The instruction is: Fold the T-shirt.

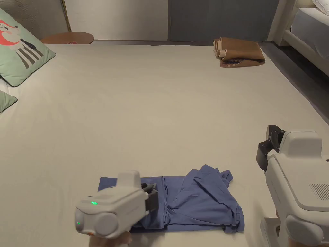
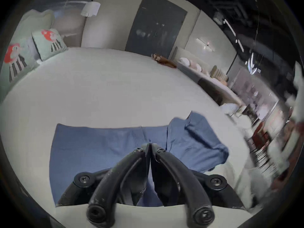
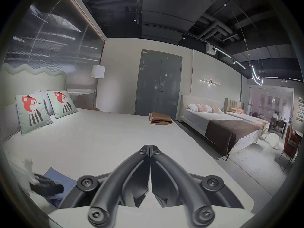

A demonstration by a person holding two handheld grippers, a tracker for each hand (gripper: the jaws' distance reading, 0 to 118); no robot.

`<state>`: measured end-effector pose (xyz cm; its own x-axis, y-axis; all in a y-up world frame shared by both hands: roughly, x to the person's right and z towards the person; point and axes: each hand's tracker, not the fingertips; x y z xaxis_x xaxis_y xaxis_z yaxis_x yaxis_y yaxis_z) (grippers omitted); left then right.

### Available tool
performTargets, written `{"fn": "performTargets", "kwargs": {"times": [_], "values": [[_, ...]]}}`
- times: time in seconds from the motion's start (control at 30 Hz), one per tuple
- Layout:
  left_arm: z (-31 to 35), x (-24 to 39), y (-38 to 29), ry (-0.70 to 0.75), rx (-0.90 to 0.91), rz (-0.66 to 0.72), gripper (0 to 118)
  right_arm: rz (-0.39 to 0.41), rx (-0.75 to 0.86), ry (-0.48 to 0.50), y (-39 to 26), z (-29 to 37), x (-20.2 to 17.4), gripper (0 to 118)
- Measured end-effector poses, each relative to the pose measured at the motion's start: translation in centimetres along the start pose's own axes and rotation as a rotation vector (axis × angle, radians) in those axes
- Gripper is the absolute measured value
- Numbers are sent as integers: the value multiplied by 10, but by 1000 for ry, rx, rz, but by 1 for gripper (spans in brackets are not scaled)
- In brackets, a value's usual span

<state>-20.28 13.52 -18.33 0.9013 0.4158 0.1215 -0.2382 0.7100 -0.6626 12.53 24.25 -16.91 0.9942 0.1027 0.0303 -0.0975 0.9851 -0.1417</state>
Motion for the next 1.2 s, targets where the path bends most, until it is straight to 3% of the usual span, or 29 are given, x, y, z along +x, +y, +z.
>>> {"fn": "performTargets", "kwargs": {"times": [0.2,0.33,0.37,0.47,0.53,0.83,0.9,1.03,1.1,1.13,1.2], "values": [[26,-85,40,-194,-88,322,0,-1,-1,34,3,-4,-11,0],[31,-138,46,-222,-144,401,4,1,-7,50,2,-5,-19,0],[33,-149,45,-217,-153,403,19,1,-8,51,2,-4,-21,0],[29,-173,39,-230,-220,472,81,-1,-16,55,0,-6,-23,0],[29,-184,33,-241,-203,504,91,10,-20,55,-1,-8,-25,0],[12,-197,9,-247,-220,575,86,18,-34,45,1,-8,-27,0],[9,-194,9,-274,-209,589,70,19,-38,43,-2,-9,-27,0],[-2,-178,10,-236,-239,531,52,17,-44,39,-3,-11,-26,0],[-8,-189,15,-214,-232,504,14,13,-45,39,-4,-11,-25,0],[-9,-190,17,-182,-233,488,8,13,-46,38,-3,-10,-25,0],[-8,-189,19,-194,-229,484,8,11,-46,40,-3,-10,-25,0]]}}
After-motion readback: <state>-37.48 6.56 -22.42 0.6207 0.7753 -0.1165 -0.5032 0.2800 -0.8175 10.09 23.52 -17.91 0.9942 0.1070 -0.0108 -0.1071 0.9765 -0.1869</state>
